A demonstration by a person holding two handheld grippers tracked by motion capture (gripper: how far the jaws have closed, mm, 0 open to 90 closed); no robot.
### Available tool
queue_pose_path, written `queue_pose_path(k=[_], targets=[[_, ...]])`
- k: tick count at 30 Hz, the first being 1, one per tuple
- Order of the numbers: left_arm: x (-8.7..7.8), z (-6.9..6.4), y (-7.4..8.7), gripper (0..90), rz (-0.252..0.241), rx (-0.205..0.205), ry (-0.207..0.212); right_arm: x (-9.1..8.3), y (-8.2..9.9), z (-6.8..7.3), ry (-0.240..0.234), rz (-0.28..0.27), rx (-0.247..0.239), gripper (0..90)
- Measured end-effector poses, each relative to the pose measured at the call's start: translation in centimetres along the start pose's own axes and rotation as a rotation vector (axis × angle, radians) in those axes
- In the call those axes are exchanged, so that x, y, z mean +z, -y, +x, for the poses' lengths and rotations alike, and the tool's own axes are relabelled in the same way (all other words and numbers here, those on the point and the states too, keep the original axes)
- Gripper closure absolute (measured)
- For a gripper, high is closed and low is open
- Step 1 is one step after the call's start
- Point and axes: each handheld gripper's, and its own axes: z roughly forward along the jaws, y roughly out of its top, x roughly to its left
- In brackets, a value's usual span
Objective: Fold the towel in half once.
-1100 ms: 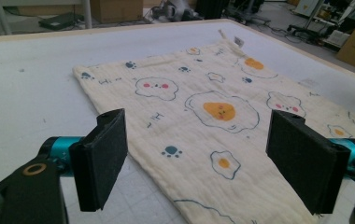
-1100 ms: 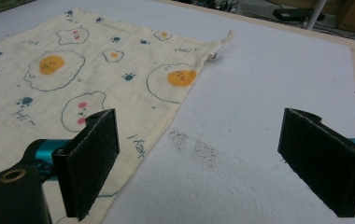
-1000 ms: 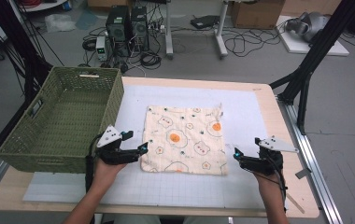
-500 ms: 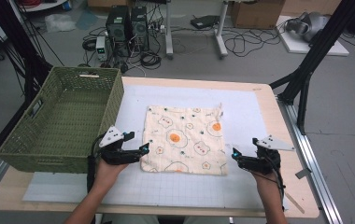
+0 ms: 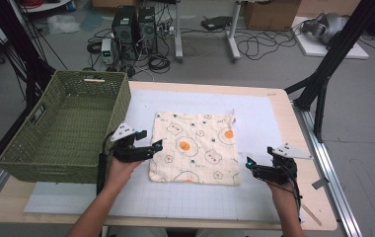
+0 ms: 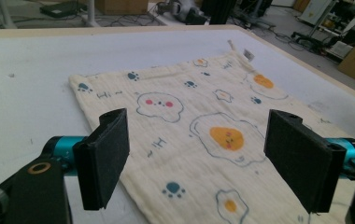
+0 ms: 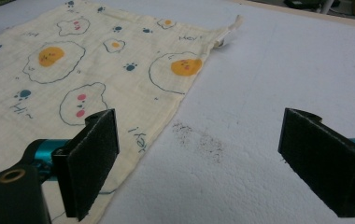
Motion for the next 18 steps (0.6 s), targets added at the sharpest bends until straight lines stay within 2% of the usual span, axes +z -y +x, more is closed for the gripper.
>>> queue_pose_path(k=[5, 15, 17, 18], targets=[[1.5, 1.0, -1.6, 22.6, -0.01, -0.024, -0.019, 0.1, 0.0, 0.1, -0.006, 0.003, -0.004, 11.8], [5.1, 3.0, -3.9, 25.6, 0.057, -0.038, -0.068, 0.3, 0.1, 0.1, -0.016, 0.004, -0.002, 11.7], [5.8, 3.3, -4.1, 30.3, 0.055, -0.025, -0.087, 0.4, 0.0, 0.1, -0.022, 0.004, 0.003, 11.7], [6.1, 3.6, -4.1, 32.1, 0.063, -0.039, -0.097, 0.4, 0.0, 0.1, -0.023, 0.003, 0.004, 11.8]])
